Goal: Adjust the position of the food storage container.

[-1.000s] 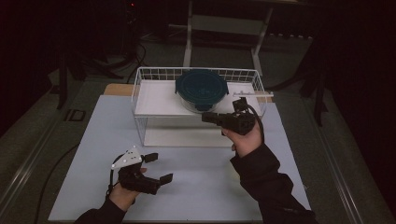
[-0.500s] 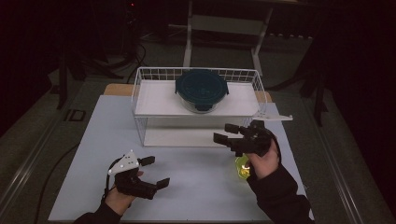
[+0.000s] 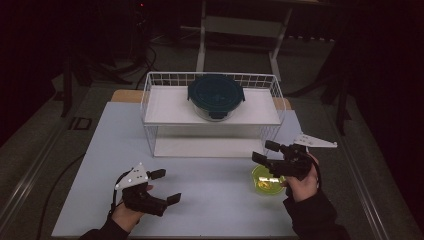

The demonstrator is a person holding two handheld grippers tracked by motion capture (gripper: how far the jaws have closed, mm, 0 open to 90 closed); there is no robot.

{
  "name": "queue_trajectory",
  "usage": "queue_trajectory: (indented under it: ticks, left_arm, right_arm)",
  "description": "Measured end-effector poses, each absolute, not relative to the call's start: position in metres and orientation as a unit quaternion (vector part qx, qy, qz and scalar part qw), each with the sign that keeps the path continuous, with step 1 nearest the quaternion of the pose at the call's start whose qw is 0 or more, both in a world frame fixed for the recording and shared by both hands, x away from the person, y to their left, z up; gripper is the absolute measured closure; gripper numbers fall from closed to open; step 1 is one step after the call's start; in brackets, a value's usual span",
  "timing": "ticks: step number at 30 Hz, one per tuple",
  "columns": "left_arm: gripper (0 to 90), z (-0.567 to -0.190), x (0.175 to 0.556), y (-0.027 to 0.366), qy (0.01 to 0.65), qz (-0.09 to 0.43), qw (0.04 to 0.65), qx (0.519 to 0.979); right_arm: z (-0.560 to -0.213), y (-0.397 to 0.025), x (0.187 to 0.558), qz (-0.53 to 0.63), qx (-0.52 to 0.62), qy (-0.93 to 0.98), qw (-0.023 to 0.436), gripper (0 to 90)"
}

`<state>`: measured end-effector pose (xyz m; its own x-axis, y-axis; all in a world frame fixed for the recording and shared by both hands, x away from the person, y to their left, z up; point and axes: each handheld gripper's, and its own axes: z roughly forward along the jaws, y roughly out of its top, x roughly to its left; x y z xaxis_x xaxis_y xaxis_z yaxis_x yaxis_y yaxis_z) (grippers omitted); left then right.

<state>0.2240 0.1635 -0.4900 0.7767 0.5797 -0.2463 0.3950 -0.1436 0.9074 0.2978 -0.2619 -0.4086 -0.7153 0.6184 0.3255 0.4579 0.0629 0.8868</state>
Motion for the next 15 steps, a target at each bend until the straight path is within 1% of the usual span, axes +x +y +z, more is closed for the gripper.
queue_trajectory:
  ticks: [1, 6, 10, 12, 15]
  left_arm:
    - [0.6, -0.490, 0.224, 0.164, 0.324, 0.081, 0.569, 0.752]
    - [0.6, -0.492, 0.224, 0.163, 0.324, 0.077, 0.568, 0.753]
    - [0.6, -0.493, 0.225, 0.163, 0.324, 0.072, 0.569, 0.752]
    - [0.6, -0.493, 0.225, 0.163, 0.324, 0.072, 0.569, 0.752]
    - [0.6, -0.494, 0.226, 0.163, 0.325, 0.070, 0.570, 0.752]
  right_arm:
    - [-0.410, -0.266, 0.298, 0.574, 0.373, 0.726, 0.068, 14.0]
    - [-0.421, -0.284, 0.297, 0.558, 0.399, 0.722, 0.088, 14.0]
    - [-0.431, -0.299, 0.295, 0.542, 0.414, 0.724, 0.099, 15.5]
    - [-0.437, -0.308, 0.295, 0.533, 0.419, 0.729, 0.100, 20.8]
    - [-0.445, -0.318, 0.293, 0.518, 0.427, 0.733, 0.106, 24.8]
